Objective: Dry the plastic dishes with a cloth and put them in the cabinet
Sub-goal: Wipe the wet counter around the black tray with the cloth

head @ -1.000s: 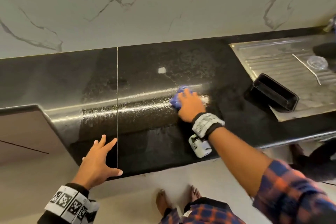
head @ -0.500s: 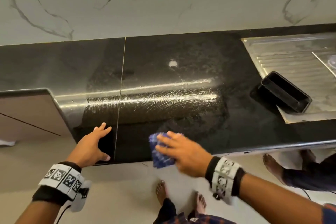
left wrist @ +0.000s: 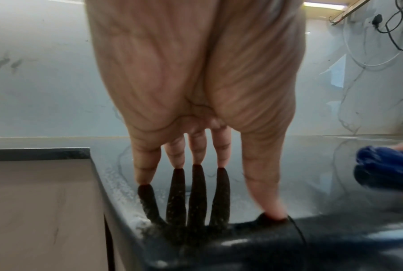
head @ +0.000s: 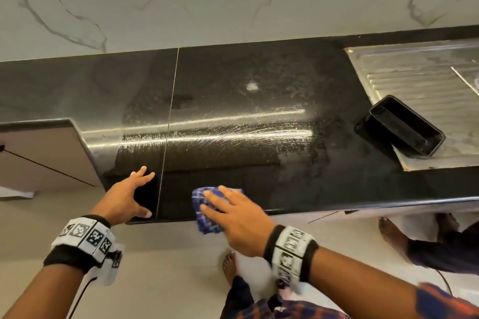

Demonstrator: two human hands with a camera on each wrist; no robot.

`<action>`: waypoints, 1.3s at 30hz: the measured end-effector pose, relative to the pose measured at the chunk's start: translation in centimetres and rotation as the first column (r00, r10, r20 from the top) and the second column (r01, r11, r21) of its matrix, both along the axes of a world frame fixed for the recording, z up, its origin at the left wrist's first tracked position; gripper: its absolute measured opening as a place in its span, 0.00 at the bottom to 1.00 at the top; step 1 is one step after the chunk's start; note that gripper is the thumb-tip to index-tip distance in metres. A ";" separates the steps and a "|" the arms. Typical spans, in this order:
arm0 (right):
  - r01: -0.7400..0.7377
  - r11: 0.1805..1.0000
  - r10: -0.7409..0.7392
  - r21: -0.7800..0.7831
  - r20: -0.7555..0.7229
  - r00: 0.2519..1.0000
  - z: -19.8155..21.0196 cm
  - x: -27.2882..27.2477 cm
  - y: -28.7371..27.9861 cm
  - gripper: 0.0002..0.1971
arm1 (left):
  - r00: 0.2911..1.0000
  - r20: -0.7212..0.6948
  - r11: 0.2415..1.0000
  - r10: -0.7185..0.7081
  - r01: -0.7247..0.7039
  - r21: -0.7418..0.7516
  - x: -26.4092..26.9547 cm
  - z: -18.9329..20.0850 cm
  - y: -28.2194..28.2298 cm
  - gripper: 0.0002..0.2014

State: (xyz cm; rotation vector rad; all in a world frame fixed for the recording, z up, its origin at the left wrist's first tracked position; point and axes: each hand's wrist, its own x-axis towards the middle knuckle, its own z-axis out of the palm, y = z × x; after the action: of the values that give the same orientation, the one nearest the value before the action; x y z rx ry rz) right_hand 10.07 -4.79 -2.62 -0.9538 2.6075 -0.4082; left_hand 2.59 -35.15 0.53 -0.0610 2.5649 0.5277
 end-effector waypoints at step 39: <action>0.444 0.891 -0.435 0.101 -0.094 0.895 0.2 3.5 22.7 0.30 | 0.913 -0.019 0.910 -0.407 0.404 -0.091 -0.2 -1.5 21.8 0.45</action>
State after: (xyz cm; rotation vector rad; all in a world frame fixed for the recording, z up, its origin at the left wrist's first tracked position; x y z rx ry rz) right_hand 13.54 17.90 -2.44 -0.3319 2.8678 -0.3236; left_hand 2.41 -13.32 -1.01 0.4488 2.5337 0.2606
